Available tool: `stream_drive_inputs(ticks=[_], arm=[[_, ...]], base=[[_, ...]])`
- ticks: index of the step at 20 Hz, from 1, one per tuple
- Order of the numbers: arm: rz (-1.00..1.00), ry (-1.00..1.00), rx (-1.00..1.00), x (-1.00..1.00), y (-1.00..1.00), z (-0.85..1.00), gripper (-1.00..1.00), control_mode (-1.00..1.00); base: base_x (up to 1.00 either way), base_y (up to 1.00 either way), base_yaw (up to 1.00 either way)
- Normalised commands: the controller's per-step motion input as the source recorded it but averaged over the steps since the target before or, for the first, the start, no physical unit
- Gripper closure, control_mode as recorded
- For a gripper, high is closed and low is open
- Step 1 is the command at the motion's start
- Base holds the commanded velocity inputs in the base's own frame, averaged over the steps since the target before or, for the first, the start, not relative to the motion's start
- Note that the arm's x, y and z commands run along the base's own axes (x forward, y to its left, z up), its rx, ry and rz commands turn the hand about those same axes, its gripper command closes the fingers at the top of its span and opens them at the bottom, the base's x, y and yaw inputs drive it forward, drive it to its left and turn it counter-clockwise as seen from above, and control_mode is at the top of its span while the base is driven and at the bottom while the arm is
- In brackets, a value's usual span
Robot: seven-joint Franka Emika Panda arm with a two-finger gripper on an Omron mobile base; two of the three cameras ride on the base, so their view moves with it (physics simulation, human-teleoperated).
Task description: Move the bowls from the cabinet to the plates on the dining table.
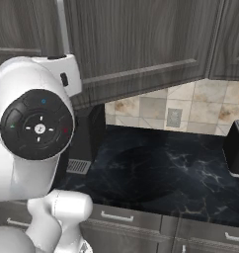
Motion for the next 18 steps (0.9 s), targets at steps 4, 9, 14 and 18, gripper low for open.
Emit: stream_drive_inputs(ticks=[4, 9, 14, 18], arm=[[-0.05, -0.1, -0.05, -0.3, 0.37, 0.02, -1.0, -1.0], [-0.11, -0.08, 0.0, -0.11, 0.36, 0.0, -1.0, -1.0], [-0.13, -0.05, 0.0, -0.05, 0.31, -0.02, -1.0, -1.0], [-0.16, -0.04, 0.0, -0.02, 0.24, -0.04, -1.0, -1.0]], base=[[0.0, 0.0, 0.0], [0.0, 0.0, 0.0], [0.0, 0.0, 0.0], [0.0, 0.0, 0.0]])
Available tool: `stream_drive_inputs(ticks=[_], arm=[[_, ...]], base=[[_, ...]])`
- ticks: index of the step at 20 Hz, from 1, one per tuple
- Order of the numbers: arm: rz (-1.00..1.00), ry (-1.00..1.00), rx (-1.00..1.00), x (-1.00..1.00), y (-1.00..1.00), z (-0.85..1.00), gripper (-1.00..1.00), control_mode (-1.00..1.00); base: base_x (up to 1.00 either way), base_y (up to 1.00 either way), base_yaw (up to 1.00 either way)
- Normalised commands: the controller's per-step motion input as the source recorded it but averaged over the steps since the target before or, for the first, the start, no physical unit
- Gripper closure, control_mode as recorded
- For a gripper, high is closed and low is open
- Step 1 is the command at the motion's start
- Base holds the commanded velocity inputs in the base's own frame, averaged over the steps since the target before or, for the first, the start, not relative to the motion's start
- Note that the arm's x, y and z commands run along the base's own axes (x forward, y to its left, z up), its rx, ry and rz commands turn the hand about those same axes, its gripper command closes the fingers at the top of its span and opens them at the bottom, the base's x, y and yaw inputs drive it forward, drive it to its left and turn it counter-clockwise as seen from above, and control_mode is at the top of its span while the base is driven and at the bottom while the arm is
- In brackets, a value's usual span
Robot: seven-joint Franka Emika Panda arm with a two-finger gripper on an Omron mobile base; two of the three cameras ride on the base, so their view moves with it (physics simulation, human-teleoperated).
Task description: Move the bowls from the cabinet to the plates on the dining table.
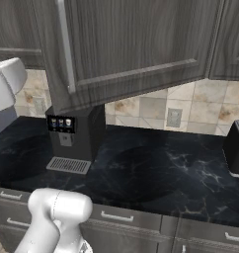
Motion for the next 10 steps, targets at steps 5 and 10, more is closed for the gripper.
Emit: stream_drive_inputs(ticks=[5, 10], arm=[[-0.21, 0.0, 0.0, 0.03, 0.14, -0.13, -1.0, -1.0], [-0.2, 0.0, 0.01, 0.05, 0.13, -0.13, -1.0, -1.0]], base=[[0.0, 0.0, 0.0], [0.0, 0.0, 0.0]])
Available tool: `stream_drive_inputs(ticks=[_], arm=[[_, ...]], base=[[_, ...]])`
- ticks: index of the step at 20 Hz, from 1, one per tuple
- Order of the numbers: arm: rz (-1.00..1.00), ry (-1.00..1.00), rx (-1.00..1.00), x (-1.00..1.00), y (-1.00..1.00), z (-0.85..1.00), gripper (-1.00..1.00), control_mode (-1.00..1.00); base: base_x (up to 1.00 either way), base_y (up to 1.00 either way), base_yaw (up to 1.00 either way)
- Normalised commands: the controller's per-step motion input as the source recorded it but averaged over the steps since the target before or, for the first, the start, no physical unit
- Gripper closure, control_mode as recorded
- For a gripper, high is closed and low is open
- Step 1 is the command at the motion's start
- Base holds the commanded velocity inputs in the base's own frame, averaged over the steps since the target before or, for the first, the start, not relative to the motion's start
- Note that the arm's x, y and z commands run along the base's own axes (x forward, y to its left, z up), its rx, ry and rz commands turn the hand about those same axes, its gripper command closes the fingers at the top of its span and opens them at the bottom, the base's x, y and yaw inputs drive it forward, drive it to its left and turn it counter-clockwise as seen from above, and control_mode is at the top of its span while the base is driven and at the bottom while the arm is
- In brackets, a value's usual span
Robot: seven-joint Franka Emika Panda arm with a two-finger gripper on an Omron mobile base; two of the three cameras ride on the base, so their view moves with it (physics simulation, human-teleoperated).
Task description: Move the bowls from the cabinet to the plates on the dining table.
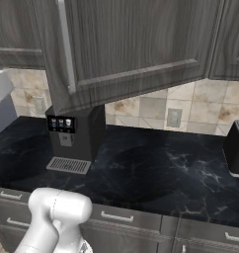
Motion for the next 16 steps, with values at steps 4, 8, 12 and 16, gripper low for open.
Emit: stream_drive_inputs(ticks=[4, 8, 12, 16], arm=[[-0.19, -0.01, 0.02, 0.03, 0.14, -0.09, -1.0, -1.0], [-0.17, -0.04, 0.04, 0.07, 0.15, -0.09, -1.0, -1.0], [-0.15, -0.06, 0.05, 0.14, 0.16, -0.08, -1.0, -1.0], [-0.13, -0.06, 0.05, 0.23, 0.15, -0.04, -1.0, -1.0]], base=[[0.0, 0.0, 0.0], [0.0, 0.0, 0.0], [0.0, 0.0, 0.0], [0.0, 0.0, 0.0]])
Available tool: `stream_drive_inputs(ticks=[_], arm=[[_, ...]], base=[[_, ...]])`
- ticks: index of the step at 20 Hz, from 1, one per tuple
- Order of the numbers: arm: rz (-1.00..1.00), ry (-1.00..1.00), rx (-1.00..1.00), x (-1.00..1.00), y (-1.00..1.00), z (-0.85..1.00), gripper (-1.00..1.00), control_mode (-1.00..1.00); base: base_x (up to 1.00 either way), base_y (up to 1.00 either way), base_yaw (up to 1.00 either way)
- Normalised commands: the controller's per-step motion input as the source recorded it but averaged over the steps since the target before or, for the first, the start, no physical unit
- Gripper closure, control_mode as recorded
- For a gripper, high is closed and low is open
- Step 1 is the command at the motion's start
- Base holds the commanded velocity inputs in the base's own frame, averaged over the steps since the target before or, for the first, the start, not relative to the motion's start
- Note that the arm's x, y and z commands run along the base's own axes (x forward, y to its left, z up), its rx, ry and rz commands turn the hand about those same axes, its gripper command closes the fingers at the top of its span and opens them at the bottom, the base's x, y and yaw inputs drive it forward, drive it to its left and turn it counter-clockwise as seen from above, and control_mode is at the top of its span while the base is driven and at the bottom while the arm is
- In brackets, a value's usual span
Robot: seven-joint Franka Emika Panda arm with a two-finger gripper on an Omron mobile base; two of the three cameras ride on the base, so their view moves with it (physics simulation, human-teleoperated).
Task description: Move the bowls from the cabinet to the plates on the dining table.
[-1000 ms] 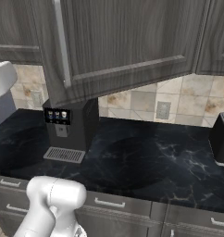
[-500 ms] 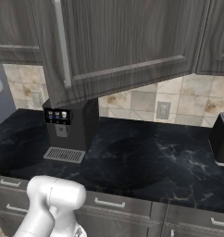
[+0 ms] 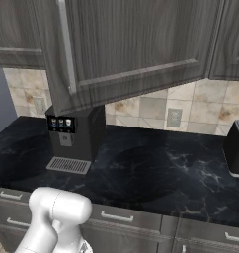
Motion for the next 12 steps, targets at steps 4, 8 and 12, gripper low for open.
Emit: stream_drive_inputs(ticks=[4, 8, 12], arm=[[-0.09, -0.05, 0.05, 0.33, 0.15, -0.02, -1.0, -1.0], [-0.04, -0.03, 0.07, 0.4, 0.07, -0.03, -1.0, -1.0], [-0.01, -0.03, 0.06, 0.35, 0.01, -0.04, -1.0, -1.0]], base=[[0.0, 0.0, 0.0], [0.0, 0.0, 0.0], [0.0, 0.0, 0.0]])
